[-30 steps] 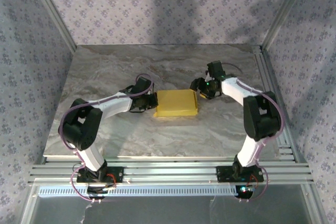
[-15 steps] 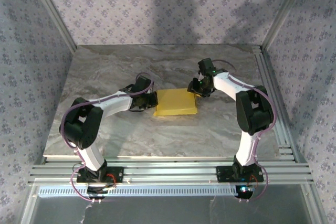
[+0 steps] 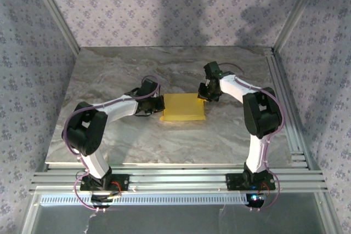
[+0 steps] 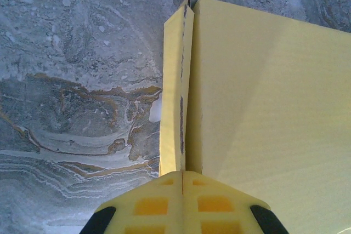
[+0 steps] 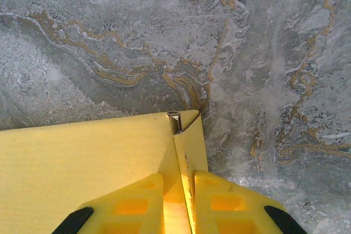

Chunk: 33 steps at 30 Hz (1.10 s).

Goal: Fold the paper box

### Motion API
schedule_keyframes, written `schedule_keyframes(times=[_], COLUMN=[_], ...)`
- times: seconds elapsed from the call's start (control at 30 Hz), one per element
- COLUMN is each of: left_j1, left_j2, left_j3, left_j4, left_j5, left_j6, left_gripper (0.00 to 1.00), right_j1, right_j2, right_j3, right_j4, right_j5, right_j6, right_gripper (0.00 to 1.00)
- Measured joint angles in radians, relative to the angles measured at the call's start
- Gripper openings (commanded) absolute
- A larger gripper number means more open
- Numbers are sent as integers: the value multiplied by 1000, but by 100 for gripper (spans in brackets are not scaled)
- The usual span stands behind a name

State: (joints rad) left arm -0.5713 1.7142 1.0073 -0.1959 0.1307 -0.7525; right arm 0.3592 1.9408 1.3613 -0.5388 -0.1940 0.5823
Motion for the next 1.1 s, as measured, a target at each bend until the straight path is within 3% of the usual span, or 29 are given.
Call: schedule_keyframes(times=[0.1,0.3,0.43,0.6,0.73,0.87,1.0,1.1], left_j1=[0,0,3,9,15,15,15,15], left_j2=[-25,-138,-166,-79,-15,6,6,3], left_j3=[-14,-30,-28,-17,-17,-17,-23,-32], left_j4=[-14,-29,-30,-45,-39,-5,13,26], left_j5=[-18,-31,-25,-11,13,47,45,45], left_j6=[3,-1,3,8,12,10,0,0], left_gripper=[28,38,38,38,31,15,14,13], right_j1=[4,21,21,21,21,21,20,20], right_j2=[-1,-1,-1,-1,-1,-1,-1,-1], right_j3=[0,0,0,0,0,0,0,1], right_j4=[2,3,4,3,3,3,3,2], right_j5=[3,3,0,-1,-1,-1,0,0], right_j6=[-1,0,0,0,-2,-8,-8,-15], right_gripper=[15,14,14,14,15,16,17,23])
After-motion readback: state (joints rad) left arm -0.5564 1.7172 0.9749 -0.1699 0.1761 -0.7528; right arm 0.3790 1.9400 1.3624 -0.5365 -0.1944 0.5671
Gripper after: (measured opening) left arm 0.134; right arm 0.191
